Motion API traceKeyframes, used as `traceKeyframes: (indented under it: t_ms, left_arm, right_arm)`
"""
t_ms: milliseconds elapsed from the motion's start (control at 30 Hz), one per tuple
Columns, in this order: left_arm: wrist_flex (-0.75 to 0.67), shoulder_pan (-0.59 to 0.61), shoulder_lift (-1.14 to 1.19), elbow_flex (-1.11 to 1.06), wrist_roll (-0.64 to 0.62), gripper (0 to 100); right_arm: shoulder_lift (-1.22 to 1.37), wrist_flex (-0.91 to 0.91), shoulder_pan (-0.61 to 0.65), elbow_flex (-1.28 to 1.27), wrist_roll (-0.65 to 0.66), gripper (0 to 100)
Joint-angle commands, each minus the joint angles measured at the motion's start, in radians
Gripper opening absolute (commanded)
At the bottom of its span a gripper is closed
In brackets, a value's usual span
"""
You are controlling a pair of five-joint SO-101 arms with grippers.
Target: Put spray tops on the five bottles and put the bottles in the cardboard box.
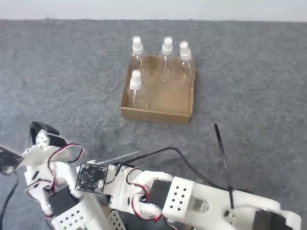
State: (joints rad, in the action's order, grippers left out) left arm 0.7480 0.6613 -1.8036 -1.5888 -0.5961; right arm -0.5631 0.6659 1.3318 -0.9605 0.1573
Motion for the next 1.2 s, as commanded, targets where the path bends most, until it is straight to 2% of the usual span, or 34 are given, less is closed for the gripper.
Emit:
traceKeyframes:
  t_ms: [0, 367, 467, 633, 800, 1167]
  left_arm:
    - [-0.037, 0.011, -0.008, 0.056, 0.002, 2]
    - [-0.038, 0.011, -0.008, 0.056, 0.002, 2]
    - [-0.038, 0.011, -0.008, 0.056, 0.002, 2]
    - [-0.038, 0.011, -0.008, 0.056, 0.002, 2]
    - [-0.038, 0.011, -0.008, 0.056, 0.002, 2]
    - [-0.038, 0.011, -0.008, 0.056, 0.002, 2]
  right_arm:
    - [0.016, -0.018, 0.018, 0.011, 0.005, 21.4]
    - [0.15, -0.108, 0.002, -0.035, 0.015, 21.3]
    - [0.173, -0.108, -0.031, -0.029, 0.018, 21.3]
    - [0.185, -0.108, -0.097, -0.021, 0.101, 21.3]
    - [0.176, -0.105, -0.142, -0.018, 0.112, 21.3]
    - [0.174, -0.101, -0.147, -0.018, 0.112, 21.3]
